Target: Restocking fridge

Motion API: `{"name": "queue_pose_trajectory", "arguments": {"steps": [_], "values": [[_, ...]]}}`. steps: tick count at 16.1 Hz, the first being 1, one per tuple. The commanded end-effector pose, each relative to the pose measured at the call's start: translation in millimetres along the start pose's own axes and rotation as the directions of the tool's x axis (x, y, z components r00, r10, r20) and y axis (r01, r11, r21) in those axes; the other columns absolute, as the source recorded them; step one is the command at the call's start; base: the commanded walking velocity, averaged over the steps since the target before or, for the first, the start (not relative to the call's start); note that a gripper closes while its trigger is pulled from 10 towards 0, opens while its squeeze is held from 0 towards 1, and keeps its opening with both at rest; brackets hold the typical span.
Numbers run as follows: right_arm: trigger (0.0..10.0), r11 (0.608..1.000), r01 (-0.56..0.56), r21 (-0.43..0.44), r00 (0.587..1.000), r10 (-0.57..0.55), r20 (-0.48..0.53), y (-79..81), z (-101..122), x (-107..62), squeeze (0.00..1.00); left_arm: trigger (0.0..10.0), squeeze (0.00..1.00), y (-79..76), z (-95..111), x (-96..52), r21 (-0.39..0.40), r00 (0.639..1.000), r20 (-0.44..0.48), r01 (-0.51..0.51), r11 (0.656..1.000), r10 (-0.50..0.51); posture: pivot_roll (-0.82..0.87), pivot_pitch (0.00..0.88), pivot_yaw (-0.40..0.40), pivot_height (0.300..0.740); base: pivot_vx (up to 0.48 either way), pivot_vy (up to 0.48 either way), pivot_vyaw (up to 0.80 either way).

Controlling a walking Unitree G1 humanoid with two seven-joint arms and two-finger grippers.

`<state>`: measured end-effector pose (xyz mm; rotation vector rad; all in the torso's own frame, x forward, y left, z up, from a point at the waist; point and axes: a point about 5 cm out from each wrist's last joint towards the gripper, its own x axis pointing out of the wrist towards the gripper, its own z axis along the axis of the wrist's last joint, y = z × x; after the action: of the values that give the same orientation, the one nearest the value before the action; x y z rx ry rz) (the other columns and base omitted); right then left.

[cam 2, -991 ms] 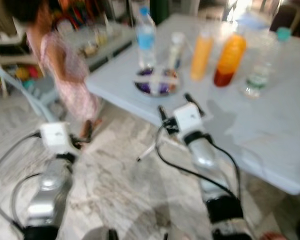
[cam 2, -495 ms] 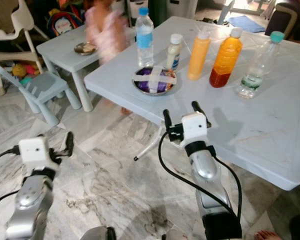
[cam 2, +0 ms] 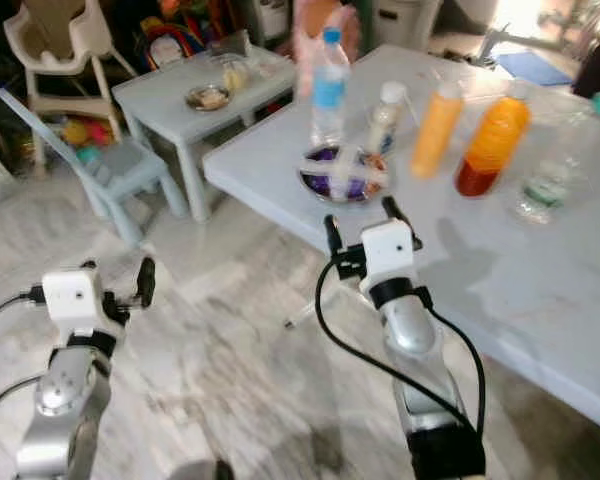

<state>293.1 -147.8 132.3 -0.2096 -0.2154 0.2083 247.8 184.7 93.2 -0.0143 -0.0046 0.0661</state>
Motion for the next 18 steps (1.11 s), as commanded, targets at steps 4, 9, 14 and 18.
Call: {"name": "queue_pose_trajectory", "arguments": {"steps": [4,9,14,18], "values": [[10.0,1.000,0.016,-0.005,1.000,-0.016,-0.011,-4.2,-1,0.5,0.00,10.0,0.00,-0.6,5,4.7,0.001,1.000,0.019,0.014,1.000,-0.014,-0.08,0.030,0.066,0.740,0.350,0.000,0.00],[10.0,1.000,-0.003,0.007,1.000,0.003,-0.015,-1.5,-1,2.3,0.00,10.0,0.00,-1.9,8,7.2,-0.010,0.999,0.029,0.016,1.000,-0.015,-0.08,0.039,0.068,0.740,0.350,0.000,0.00],[10.0,0.998,-0.068,-0.011,0.998,0.068,0.009,2.1,3,6.3,0.00,10.0,0.00,3.6,11,8.6,0.018,1.000,0.026,-0.016,1.000,0.015,-0.07,0.061,0.060,0.740,0.053,0.000,0.08],[10.0,0.990,-0.141,0.000,0.990,0.141,0.022,12.3,6,12.5,0.00,10.0,0.00,6.3,8,7.5,0.026,0.999,0.014,-0.040,0.999,0.040,-0.06,0.064,0.051,0.740,0.000,0.000,0.59]]}}
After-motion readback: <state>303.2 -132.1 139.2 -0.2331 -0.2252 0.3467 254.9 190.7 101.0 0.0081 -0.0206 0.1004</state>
